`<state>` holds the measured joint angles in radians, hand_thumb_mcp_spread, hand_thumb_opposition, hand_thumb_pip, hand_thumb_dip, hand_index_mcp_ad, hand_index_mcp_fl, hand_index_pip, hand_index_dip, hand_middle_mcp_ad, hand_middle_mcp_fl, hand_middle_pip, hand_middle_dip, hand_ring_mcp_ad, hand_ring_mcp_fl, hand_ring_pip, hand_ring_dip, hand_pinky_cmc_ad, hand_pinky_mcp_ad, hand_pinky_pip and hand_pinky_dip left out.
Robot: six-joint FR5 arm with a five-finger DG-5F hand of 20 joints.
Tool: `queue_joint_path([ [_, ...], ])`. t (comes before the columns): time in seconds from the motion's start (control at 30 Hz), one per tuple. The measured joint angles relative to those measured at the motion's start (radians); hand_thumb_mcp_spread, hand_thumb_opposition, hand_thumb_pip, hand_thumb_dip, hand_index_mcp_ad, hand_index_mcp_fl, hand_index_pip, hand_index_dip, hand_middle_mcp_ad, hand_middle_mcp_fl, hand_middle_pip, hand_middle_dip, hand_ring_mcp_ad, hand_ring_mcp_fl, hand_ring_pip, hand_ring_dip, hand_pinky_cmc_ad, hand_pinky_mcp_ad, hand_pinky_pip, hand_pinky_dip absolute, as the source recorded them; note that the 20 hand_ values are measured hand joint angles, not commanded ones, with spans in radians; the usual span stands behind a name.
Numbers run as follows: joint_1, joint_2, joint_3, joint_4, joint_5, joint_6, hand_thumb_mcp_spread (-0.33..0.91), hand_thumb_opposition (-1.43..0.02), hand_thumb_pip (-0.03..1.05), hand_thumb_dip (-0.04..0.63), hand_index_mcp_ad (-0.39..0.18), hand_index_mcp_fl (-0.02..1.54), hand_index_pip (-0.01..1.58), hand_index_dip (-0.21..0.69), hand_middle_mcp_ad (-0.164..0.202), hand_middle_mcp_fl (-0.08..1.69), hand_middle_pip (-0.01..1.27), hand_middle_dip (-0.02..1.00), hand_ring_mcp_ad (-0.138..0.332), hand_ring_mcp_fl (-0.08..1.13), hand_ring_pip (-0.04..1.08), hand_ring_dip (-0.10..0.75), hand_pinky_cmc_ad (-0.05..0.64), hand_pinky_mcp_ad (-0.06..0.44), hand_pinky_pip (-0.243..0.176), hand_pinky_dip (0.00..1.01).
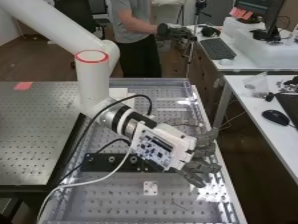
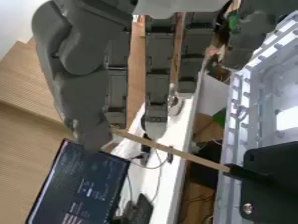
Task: Grab the chopstick and place it in the clear container
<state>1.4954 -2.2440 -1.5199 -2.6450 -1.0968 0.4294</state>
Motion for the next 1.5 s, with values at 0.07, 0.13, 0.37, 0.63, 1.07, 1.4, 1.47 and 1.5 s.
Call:
queue_joint_path([
  [0.07, 0.000, -0.001, 0.001, -0.001, 0.001, -0.001, 0.61, -0.80, 0.45, 0.269, -0.253, 0.78, 0.57, 0.202, 0.010, 0.75, 0.31, 0.71, 0.073, 0.36, 0.11, 0.492, 0.279, 0.291, -0.033, 0.18],
  [0.13, 0.000, -0.002, 0.001, -0.003, 0.005, -0.004, 0.61, -0.80, 0.45, 0.269, -0.253, 0.78, 0.58, 0.202, 0.010, 0.75, 0.33, 0.71, 0.073, 0.36, 0.11, 0.494, 0.279, 0.291, -0.033, 0.18],
  [0.37, 0.001, -0.006, 0.005, -0.008, 0.012, -0.010, 0.68, -0.91, 0.45, 0.269, -0.304, 0.89, 0.74, 0.218, 0.010, 0.84, 0.38, 0.71, 0.073, 0.41, 0.12, 0.531, 0.281, 0.291, -0.037, 0.18],
  [0.63, 0.003, -0.012, 0.011, -0.015, 0.013, -0.007, 0.70, -0.99, 0.43, 0.260, -0.340, 0.89, 0.76, 0.253, 0.012, 0.89, 0.39, 0.71, 0.070, 0.44, 0.12, 0.545, 0.281, 0.291, -0.021, 0.18],
  [1.07, -0.003, -0.019, 0.024, -0.017, 0.023, -0.024, 0.76, -1.00, 0.44, 0.253, -0.363, 0.99, 0.75, 0.255, 0.010, 1.06, 0.41, 0.72, 0.070, 0.46, 0.12, 0.546, 0.290, 0.290, -0.016, 0.18],
  [1.4, -0.005, -0.023, 0.039, -0.012, 0.028, -0.053, 0.82, -1.05, 0.45, 0.253, -0.265, 1.11, 0.63, 0.255, 0.000, 1.15, 0.36, 0.72, 0.068, 0.53, 0.12, 0.560, 0.290, 0.314, -0.002, 0.18],
  [1.47, -0.005, -0.024, 0.043, -0.009, 0.028, -0.060, 0.83, -1.06, 0.45, 0.255, -0.239, 1.13, 0.60, 0.255, 0.000, 1.17, 0.36, 0.72, 0.068, 0.53, 0.12, 0.560, 0.290, 0.314, -0.002, 0.18],
  [1.5, -0.004, -0.024, 0.044, -0.008, 0.027, -0.062, 0.82, -1.07, 0.45, 0.255, -0.230, 1.15, 0.60, 0.255, 0.000, 1.17, 0.36, 0.72, 0.072, 0.53, 0.12, 0.560, 0.290, 0.314, -0.002, 0.18],
])
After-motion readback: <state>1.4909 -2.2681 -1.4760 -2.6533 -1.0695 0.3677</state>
